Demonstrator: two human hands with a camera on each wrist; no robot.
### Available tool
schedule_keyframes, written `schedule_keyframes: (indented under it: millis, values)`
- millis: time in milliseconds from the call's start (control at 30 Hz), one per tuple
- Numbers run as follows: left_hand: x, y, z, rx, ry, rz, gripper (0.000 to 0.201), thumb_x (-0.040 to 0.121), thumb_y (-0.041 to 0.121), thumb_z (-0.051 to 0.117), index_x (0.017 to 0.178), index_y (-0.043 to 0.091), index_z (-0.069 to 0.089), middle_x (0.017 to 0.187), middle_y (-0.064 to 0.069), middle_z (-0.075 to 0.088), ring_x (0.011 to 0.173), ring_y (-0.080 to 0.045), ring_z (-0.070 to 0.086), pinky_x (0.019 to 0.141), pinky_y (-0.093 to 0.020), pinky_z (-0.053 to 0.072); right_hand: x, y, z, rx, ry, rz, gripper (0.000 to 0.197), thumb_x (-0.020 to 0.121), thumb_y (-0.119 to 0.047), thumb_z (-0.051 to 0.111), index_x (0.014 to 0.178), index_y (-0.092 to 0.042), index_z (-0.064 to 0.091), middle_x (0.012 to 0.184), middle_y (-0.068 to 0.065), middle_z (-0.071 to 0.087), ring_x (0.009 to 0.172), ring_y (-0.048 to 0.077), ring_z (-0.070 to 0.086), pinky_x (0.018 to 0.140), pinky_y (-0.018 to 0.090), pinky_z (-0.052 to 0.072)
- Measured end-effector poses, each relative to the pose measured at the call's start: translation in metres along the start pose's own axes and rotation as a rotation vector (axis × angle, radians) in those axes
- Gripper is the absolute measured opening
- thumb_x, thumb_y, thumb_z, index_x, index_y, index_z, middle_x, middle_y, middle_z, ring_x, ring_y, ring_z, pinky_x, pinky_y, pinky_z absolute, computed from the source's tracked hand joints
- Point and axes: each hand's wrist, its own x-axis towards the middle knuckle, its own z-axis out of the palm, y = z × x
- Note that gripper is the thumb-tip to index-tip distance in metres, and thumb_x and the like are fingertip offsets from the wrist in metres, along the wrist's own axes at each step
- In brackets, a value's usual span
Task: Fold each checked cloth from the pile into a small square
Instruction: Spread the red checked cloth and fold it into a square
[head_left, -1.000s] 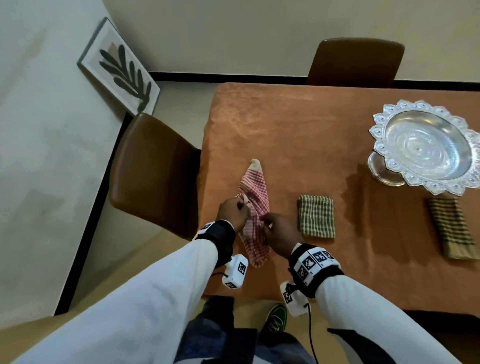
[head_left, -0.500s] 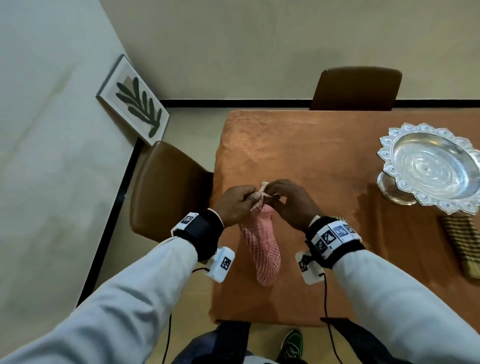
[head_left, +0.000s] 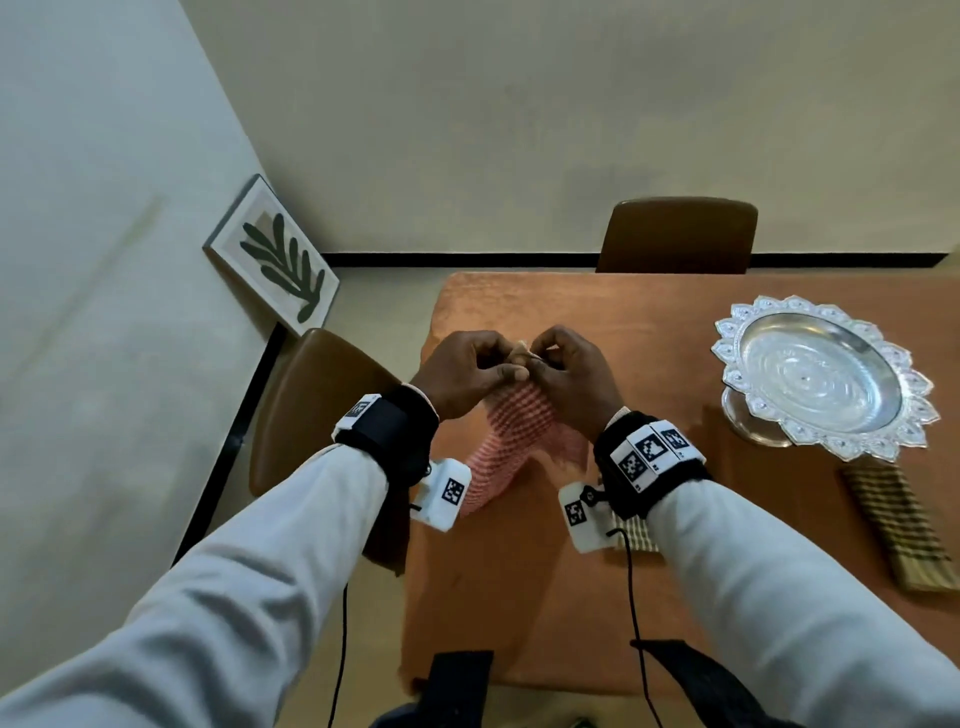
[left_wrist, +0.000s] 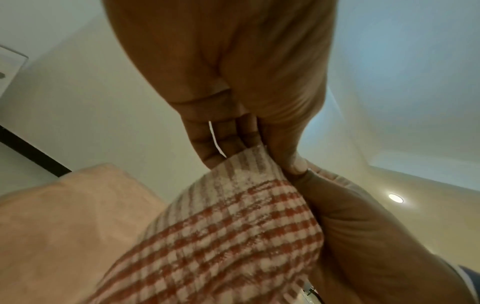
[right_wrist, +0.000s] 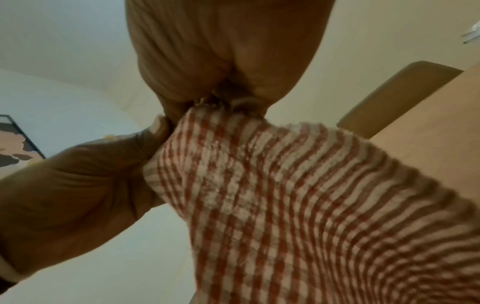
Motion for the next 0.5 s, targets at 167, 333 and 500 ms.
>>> schedule_keyframes:
  millis: [167,333,500]
  values:
    - [-0.003,0.011,-0.020,0.029,0.198,0.015,0.016,0.087,0.021,0.071,0.085,0.005,0.071,0.080,-0.011,0.071,0.073,-0.026,0.067,0.067,-0.040,0.055,-0.018,0.012,-0.025,0.102,-0.162,0.094,0.013,0.084,-0.022,0.075,0.084,-0.012,0.067,0.079,0.012,0.071,0.068,0.020,0.065,0.058,0.040,0.053]
    - [-0.011,0.020,-0.035,-0.083,0.342,-0.052,0.007,0.090,0.006,0.065,0.092,0.010,0.070,0.087,-0.004,0.070,0.079,-0.009,0.064,0.079,-0.033,0.053,-0.037,0.031,-0.036,-0.198,-0.371,0.074,0.006,0.084,-0.016,0.070,0.079,-0.014,0.073,0.071,0.006,0.068,0.060,0.010,0.057,0.057,0.038,0.049]
    - [-0.013,0.025,-0.048,-0.087,0.503,-0.082,0.010,0.094,0.013,0.061,0.099,0.007,0.068,0.088,-0.004,0.068,0.083,-0.016,0.065,0.076,-0.031,0.054,-0.037,0.044,-0.050,-0.337,-0.292,0.109,0.022,0.088,-0.017,0.063,0.068,-0.010,0.067,0.056,0.002,0.057,0.045,0.005,0.041,0.045,0.026,0.034]
